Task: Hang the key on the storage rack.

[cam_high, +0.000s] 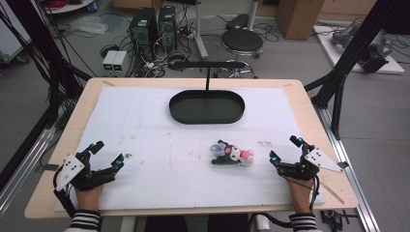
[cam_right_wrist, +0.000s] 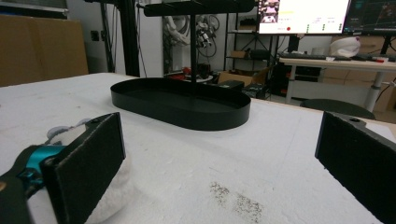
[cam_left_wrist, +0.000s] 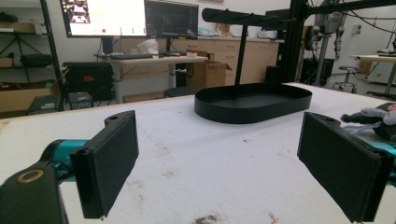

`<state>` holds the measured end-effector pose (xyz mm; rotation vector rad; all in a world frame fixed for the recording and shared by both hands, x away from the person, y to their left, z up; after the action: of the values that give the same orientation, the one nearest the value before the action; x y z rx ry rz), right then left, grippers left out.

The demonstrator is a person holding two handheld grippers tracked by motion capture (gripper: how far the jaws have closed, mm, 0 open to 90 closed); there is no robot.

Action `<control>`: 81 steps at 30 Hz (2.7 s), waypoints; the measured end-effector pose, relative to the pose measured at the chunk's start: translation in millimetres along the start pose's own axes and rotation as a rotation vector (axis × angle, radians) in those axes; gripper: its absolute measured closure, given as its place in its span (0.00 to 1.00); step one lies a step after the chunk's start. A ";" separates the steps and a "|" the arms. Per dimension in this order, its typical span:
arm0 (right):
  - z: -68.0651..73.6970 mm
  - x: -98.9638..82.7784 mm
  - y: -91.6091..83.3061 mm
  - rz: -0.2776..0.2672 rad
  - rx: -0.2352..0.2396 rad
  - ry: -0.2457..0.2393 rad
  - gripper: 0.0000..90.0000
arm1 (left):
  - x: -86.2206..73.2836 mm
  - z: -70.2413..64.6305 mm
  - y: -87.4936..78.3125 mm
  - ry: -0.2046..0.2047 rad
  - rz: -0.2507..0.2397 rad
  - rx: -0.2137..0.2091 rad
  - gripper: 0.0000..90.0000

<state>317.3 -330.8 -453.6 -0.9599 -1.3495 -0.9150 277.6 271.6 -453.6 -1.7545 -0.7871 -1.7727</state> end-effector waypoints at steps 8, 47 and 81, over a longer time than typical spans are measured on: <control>0.0 -0.1 -0.6 0.006 -0.001 0.004 0.01 | 0.0 0.5 0.1 -0.004 -0.002 0.002 0.14; -4.0 67.3 12.2 0.119 0.184 -0.041 0.01 | 0.1 0.8 0.3 -0.007 0.000 0.000 0.14; 52.3 93.3 67.7 0.500 0.530 -0.419 0.01 | 0.1 0.8 0.4 -0.007 0.003 0.000 0.14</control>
<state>364.2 -256.3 -362.6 -1.0251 -1.4923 0.0374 278.5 271.8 -453.5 -1.7623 -0.7868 -1.7652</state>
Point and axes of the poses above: each handheld gripper's, and its own axes: y roughly forward along the jaws, x roughly out of its top, z roughly to its left, the point moved 3 cm from there along y, roughly forward along the jaws, and after that the axes turned 14 degrees about -x, right-handed, at the moved point
